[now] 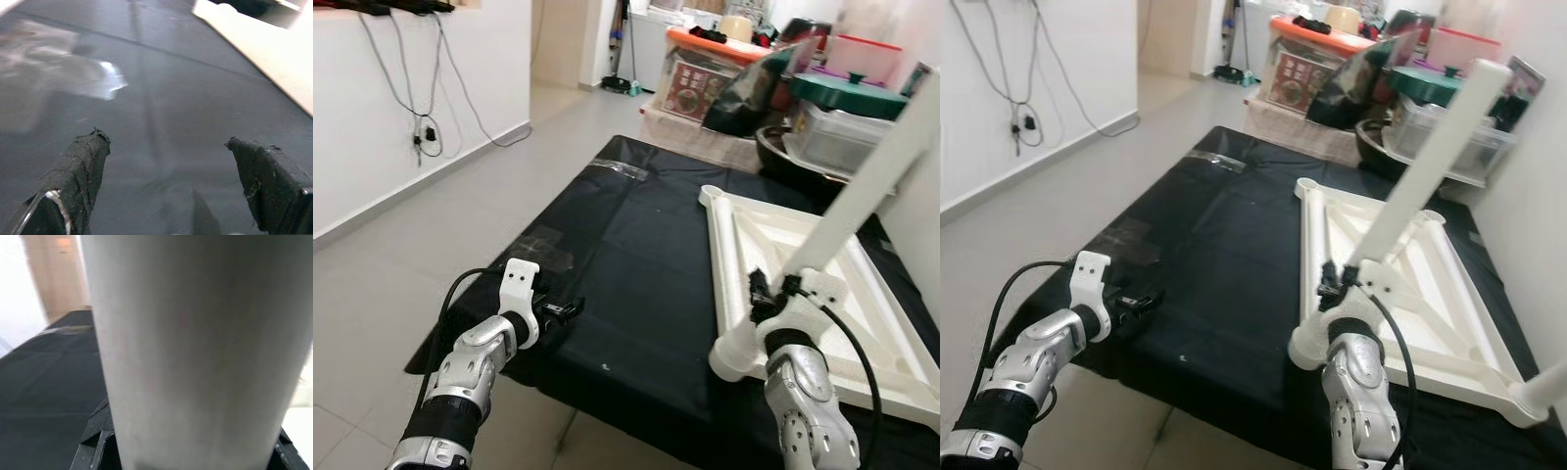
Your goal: Building children table
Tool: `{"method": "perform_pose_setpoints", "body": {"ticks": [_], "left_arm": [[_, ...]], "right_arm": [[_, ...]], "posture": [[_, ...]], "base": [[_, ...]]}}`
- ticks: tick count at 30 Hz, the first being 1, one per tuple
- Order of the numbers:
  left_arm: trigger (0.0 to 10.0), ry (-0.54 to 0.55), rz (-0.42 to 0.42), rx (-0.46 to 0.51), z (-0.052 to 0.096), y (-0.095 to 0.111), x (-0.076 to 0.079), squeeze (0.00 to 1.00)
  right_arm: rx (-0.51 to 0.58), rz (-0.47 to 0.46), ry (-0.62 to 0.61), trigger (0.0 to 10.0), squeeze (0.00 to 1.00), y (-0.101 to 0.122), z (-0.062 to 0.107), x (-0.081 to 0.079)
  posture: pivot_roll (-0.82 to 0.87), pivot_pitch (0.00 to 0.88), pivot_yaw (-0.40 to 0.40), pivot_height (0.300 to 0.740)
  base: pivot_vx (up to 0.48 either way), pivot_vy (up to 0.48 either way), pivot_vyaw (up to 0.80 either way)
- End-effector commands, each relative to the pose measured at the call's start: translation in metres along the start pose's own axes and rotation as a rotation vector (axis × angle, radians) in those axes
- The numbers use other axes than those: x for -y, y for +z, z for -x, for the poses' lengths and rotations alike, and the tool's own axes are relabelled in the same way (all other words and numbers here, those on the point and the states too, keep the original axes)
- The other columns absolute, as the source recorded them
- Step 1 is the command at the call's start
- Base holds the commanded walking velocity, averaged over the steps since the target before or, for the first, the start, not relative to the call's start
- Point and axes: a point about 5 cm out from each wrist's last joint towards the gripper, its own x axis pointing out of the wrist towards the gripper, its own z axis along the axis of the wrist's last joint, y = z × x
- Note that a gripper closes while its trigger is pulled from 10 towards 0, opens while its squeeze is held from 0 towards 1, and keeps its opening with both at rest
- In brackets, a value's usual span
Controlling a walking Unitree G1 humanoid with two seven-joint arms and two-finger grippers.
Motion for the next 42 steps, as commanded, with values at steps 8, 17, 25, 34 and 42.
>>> {"method": "perform_pose_setpoints", "body": {"ticks": [8,17,25,34,42], "left_arm": [[10.0,0.04,-0.014,-0.018,-0.0016,-0.0026,-0.0038,0.0],[10.0,0.074,-0.015,-0.026,-0.0031,-0.0041,-0.008,0.0],[10.0,0.077,-0.024,-0.032,-0.0039,-0.006,-0.0083,0.0],[10.0,0.075,-0.025,-0.028,-0.0052,-0.0055,-0.0076,0.0],[10.0,0.047,-0.019,0.005,-0.0059,-0.0017,-0.0047,0.0]], "right_arm": [[-0.202,-0.039,-0.23,0.0,0.0,-0.0415,0.0082,0.0302],[-0.224,-0.065,-0.246,10.0,0.0,-0.0462,0.0093,0.0313],[-0.228,-0.074,-0.256,10.0,0.0,-0.0459,0.0101,0.0293],[-0.228,-0.076,-0.247,10.0,0.0,-0.0449,0.0088,0.0275],[-0.219,-0.074,-0.229,10.0,0.0,-0.044,0.0075,0.0254]], "posture": [[0.13,0.0,-0.119,0.74],[0.13,0.0,-0.118,0.74],[0.13,0.0,-0.116,0.74],[0.13,0.0,-0.118,0.74],[0.13,0.0,-0.116,0.74]], "base": [[0.0,0.0,0.0],[0.0,0.0,0.0],[0.0,0.0,0.0],[0.0,0.0,0.0],[0.0,0.0,0.0]]}}
